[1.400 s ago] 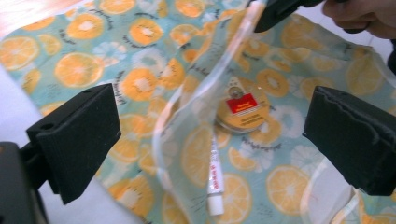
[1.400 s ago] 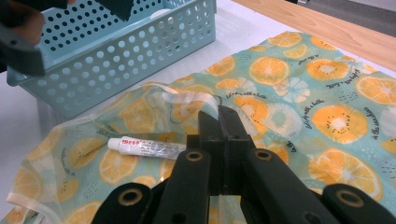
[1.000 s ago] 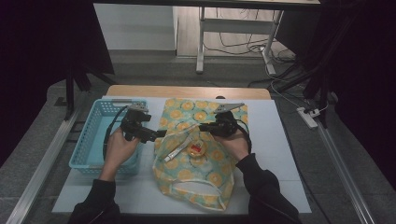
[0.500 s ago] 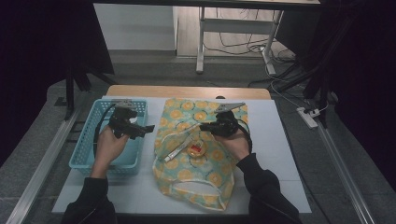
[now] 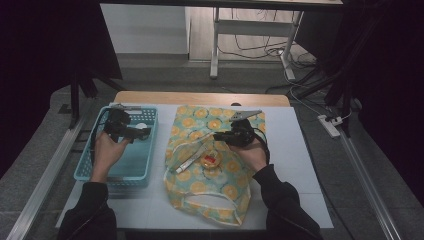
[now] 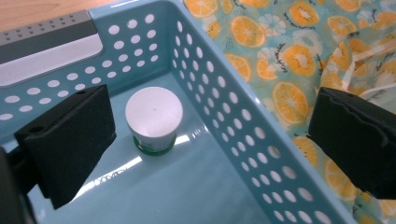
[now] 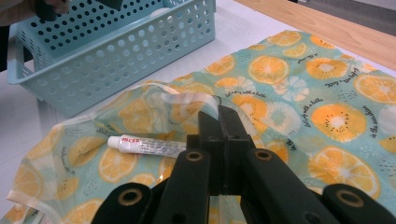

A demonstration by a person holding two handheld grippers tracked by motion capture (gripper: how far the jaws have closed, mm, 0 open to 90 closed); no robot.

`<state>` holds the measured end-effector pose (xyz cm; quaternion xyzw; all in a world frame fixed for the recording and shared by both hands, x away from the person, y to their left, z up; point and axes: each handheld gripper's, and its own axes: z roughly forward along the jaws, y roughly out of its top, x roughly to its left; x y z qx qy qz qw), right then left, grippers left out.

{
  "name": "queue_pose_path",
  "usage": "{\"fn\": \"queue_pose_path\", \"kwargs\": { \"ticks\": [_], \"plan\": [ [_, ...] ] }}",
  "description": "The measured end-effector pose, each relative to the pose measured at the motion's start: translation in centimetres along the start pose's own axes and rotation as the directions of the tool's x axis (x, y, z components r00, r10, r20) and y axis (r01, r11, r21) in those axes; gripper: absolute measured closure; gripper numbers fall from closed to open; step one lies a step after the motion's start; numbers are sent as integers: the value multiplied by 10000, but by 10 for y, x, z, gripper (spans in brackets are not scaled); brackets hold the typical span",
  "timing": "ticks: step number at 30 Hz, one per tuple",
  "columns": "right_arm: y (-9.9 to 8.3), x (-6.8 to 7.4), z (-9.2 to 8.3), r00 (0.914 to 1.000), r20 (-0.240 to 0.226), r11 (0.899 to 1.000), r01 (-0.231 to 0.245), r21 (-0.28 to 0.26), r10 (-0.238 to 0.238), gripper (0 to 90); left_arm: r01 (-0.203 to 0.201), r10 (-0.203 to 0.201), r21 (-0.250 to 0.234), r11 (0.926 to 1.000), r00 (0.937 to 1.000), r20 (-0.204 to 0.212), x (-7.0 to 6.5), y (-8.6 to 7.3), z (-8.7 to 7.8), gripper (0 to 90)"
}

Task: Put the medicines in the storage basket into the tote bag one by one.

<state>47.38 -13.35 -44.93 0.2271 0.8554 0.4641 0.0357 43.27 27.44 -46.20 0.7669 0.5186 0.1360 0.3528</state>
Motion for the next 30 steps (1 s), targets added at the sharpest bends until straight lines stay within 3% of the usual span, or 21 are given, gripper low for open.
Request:
{"fn": "queue_pose_path", "kwargs": {
  "ticks": [10,20,26,30],
  "plan": [
    [0,0,-1,10000,-24,10000,-21,-16,21,900,-546,601,965,9938,9966,-558,14,2,23,0],
    [0,0,-1,10000,-31,10000,-19,-28,19,900,-563,634,1421,9883,9969,-463,25,2,39,10],
    [0,0,-2,10000,-20,10000,-19,-35,19,900,-753,840,1614,9840,9953,-477,27,3,42,146],
    [0,0,-2,10000,-25,10000,3,-40,-3,900,-587,670,1687,9839,9968,-440,30,2,43,257]
  ]
}}
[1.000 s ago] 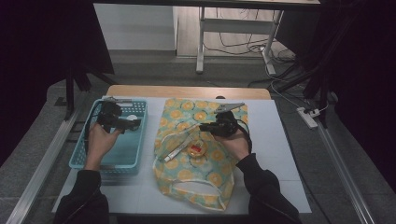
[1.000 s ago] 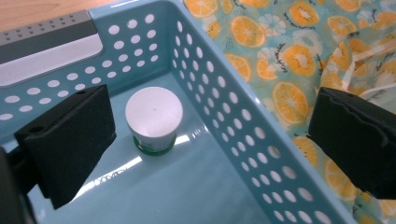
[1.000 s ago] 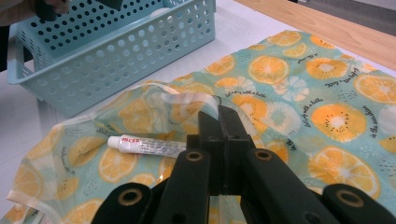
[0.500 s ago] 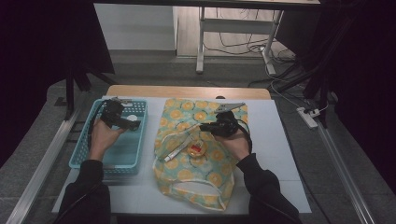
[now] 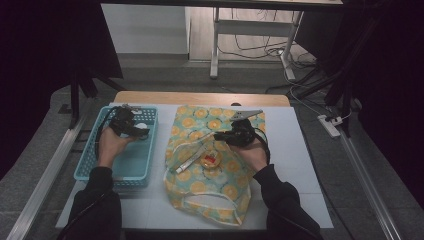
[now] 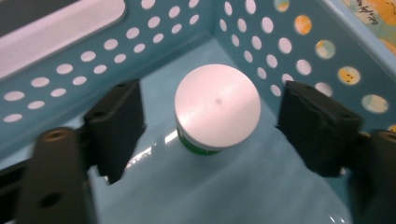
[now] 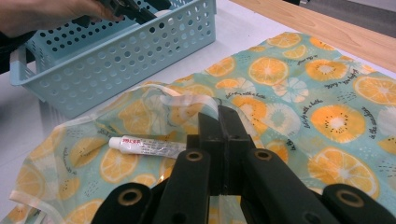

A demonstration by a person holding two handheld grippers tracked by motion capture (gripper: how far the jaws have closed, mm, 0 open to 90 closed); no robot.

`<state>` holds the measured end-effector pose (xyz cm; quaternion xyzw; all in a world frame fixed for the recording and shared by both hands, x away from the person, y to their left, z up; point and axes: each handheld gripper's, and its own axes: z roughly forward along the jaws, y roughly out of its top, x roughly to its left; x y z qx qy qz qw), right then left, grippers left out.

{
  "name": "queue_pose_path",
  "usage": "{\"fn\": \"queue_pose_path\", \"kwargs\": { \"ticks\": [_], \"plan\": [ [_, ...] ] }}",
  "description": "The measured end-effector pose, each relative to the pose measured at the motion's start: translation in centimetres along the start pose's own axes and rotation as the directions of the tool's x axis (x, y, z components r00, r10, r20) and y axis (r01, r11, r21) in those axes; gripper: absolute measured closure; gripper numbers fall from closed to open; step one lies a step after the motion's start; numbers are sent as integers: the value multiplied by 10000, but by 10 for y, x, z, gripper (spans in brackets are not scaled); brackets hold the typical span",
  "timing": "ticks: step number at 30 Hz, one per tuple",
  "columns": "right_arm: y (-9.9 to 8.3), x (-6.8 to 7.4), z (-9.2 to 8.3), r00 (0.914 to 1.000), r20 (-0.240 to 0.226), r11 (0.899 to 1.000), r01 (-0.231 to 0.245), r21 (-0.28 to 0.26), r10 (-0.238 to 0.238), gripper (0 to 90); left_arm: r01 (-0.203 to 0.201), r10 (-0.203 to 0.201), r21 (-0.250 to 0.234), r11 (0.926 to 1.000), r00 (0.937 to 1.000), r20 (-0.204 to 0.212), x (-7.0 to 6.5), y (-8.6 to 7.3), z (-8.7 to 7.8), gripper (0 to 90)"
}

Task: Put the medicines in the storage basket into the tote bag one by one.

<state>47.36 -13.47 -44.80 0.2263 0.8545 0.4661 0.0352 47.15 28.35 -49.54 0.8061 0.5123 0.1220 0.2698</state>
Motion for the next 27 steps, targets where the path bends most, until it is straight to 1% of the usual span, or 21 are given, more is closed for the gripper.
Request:
{"fn": "queue_pose_path", "kwargs": {
  "ticks": [2,3,6,9,12,16,18,21,27],
  "plan": [
    [0,0,0,10000,2,10000,5,-2,-5,900,77,-78,49,10000,9999,127,1,0,1,296],
    [0,0,0,10000,1,10000,5,-4,-5,900,70,-71,73,9999,9999,152,1,0,2,335],
    [0,0,0,10000,-2,10000,4,-17,-4,900,80,-82,85,9999,9994,325,1,0,3,412],
    [0,0,-1,10000,4,10000,1,-24,-1,900,34,-37,173,9998,9998,210,-1,1,4,488],
    [0,0,-1,10000,1,10000,-3,-36,3,900,175,-178,260,9995,9998,112,-2,1,2,495],
    [0,1,0,10000,15,10000,9,-38,-9,900,358,-366,255,9990,9988,322,-1,1,2,498],
    [0,1,0,10000,9,10000,15,-28,-15,900,572,-580,242,9981,9977,361,0,1,0,499],
    [0,1,0,10000,7,10000,19,-31,-19,900,569,-572,93,9983,9979,314,0,1,-4,500],
    [0,0,0,10000,13,10000,-10,-29,10,900,521,-509,-271,9983,9978,428,-2,4,-20,500]
  ]
}}
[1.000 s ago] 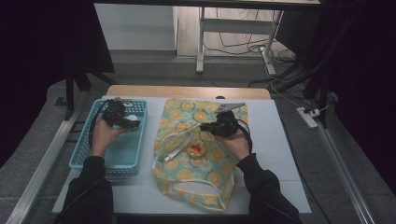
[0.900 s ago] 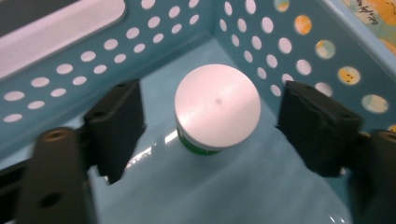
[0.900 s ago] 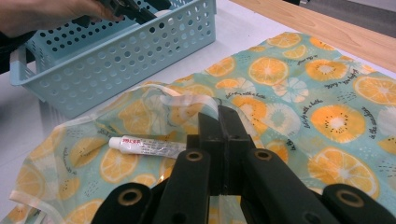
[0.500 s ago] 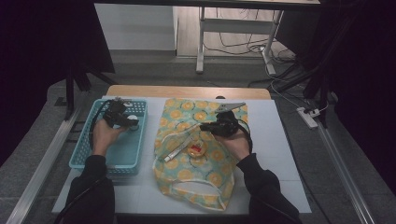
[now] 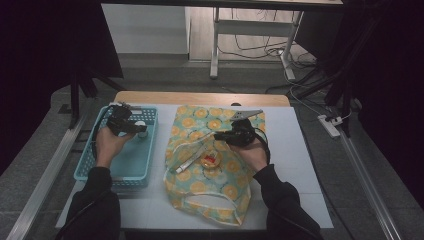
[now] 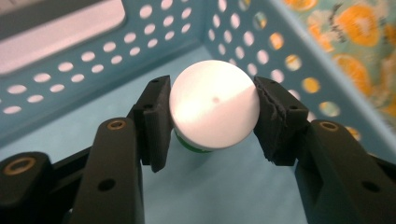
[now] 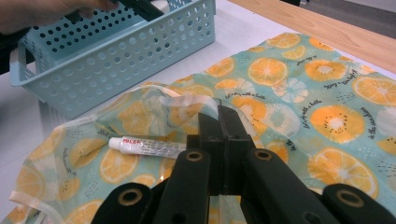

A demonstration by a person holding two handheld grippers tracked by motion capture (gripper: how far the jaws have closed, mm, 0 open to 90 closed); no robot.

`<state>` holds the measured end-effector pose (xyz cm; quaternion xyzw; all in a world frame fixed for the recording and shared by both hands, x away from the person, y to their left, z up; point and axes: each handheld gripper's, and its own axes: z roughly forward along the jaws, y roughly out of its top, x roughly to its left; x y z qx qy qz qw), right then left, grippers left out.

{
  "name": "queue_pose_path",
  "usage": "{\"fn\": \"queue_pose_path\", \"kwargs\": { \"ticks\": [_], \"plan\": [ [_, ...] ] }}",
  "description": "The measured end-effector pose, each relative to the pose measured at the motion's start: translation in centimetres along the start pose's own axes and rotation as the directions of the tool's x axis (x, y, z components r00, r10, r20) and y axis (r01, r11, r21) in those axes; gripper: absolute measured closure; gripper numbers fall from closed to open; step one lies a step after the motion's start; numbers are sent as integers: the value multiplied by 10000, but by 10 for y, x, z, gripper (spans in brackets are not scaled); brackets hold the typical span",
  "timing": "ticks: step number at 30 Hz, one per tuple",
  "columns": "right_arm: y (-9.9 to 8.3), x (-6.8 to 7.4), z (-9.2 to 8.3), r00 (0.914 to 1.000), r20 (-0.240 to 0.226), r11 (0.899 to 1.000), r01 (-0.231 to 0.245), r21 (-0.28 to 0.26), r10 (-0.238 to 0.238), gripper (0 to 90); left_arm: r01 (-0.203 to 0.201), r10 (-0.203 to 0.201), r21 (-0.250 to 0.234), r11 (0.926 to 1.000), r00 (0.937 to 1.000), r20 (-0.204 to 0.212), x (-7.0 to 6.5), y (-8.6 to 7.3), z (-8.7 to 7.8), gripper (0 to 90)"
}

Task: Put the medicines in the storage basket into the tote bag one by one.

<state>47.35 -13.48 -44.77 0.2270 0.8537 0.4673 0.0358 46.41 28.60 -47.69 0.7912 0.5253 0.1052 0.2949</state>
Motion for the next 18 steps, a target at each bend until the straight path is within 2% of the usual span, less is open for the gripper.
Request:
{"fn": "queue_pose_path", "kwargs": {
  "ticks": [4,12,18],
  "plan": [
    [0,0,0,10000,35,10000,-6,-37,6,900,-118,121,-284,9995,9999,113,-5,5,-15,500],
    [1,1,-1,10000,65,10000,24,-62,-24,900,-585,610,-638,9962,9975,367,-25,16,-42,501],
    [1,0,-2,10000,82,9999,7,-103,-6,900,-1157,1220,-843,9897,9898,741,-48,20,-53,501]
  ]
}}
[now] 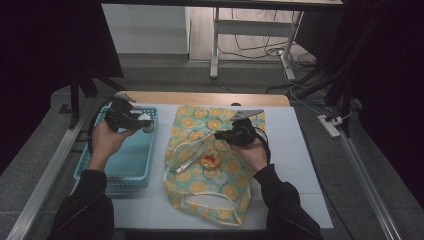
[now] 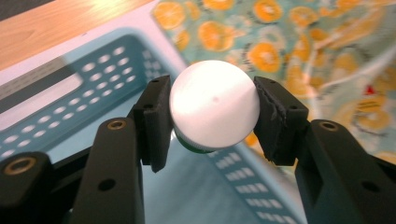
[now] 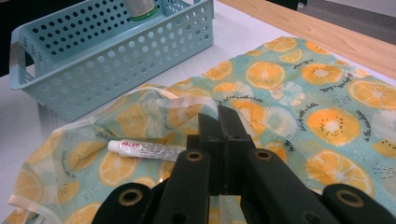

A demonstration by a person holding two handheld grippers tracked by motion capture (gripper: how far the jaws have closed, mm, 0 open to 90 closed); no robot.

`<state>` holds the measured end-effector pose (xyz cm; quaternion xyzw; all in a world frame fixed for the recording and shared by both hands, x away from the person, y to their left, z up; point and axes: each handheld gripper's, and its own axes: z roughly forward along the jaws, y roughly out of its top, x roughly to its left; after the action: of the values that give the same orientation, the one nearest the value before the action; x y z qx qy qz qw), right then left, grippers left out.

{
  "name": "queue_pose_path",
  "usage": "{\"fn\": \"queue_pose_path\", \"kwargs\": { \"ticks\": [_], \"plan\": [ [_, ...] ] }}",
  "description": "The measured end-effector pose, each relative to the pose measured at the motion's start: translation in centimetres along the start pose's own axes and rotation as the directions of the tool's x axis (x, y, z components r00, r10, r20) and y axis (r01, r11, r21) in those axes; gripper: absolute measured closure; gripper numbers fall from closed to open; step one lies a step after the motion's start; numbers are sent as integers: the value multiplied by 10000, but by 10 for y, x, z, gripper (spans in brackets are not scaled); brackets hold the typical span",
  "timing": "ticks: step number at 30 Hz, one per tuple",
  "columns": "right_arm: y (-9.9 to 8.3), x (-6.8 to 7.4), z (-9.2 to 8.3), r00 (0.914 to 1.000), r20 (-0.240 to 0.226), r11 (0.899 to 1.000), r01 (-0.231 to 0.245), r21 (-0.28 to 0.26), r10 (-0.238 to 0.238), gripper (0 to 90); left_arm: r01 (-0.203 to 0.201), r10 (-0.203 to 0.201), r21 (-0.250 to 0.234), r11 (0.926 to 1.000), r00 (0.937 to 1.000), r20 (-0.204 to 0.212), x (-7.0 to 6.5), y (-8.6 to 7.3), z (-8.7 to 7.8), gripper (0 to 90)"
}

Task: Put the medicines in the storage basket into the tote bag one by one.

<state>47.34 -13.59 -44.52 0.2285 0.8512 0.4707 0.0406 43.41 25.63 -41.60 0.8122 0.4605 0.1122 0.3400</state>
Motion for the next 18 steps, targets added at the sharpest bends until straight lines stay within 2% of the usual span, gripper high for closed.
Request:
{"fn": "queue_pose_path", "kwargs": {
  "ticks": [4,8,15,18],
  "plan": [
    [0,0,0,10000,-2,10000,9,-9,-9,900,-376,379,-85,9993,9986,360,-17,3,-1,501],
    [0,0,0,10000,0,10000,6,1,-6,900,-703,712,-143,9974,9939,843,-35,4,3,501],
    [0,-1,0,10000,23,10000,-21,-15,21,900,-1360,1356,-79,9907,9782,1570,-66,6,17,501],
    [0,-2,0,10000,34,10000,-23,-13,23,900,-1675,1657,-67,9859,9677,1899,-79,7,23,501]
  ]
}}
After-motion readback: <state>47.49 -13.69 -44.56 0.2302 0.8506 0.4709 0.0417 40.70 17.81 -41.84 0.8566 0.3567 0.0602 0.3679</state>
